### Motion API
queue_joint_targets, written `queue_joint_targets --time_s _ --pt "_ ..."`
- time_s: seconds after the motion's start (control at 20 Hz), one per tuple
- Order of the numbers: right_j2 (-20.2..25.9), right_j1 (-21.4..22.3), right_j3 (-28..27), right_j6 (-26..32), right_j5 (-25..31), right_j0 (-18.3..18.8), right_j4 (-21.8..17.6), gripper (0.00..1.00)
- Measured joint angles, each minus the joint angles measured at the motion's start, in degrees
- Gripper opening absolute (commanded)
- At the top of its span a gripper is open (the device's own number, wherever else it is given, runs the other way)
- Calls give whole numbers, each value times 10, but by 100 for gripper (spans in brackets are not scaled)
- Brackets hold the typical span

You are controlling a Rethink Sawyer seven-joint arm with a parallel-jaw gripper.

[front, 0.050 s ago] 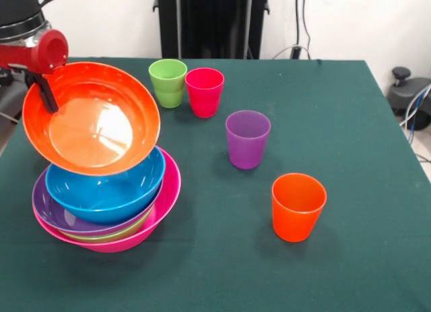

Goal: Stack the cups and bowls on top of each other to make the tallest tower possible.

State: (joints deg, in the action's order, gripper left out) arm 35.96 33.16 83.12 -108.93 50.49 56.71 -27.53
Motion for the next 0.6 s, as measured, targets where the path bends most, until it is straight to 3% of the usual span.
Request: queue_joint_targets --time_s 0.6 --pt "0 -10 0 0 0 -4 -4 0"
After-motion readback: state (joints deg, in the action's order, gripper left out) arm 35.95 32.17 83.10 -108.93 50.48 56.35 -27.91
